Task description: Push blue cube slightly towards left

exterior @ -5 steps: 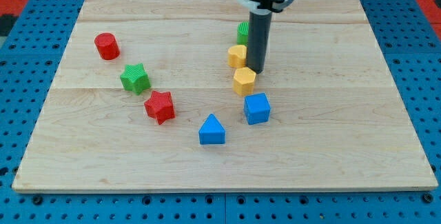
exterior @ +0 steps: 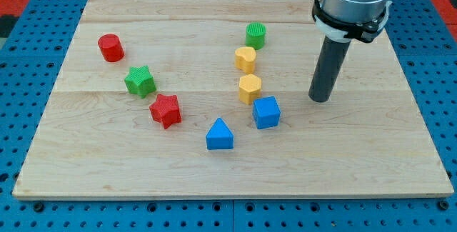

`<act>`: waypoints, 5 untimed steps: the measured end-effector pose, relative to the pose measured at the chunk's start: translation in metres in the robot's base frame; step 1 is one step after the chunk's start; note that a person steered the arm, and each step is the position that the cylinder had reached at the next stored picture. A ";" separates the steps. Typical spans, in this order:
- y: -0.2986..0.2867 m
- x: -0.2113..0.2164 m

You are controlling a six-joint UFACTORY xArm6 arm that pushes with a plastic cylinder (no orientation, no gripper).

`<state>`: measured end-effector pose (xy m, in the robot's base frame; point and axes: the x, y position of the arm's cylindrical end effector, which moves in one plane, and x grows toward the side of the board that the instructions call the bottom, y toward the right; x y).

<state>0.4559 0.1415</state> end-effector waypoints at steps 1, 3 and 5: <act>0.008 0.000; 0.013 0.000; 0.007 0.015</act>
<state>0.4709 0.1486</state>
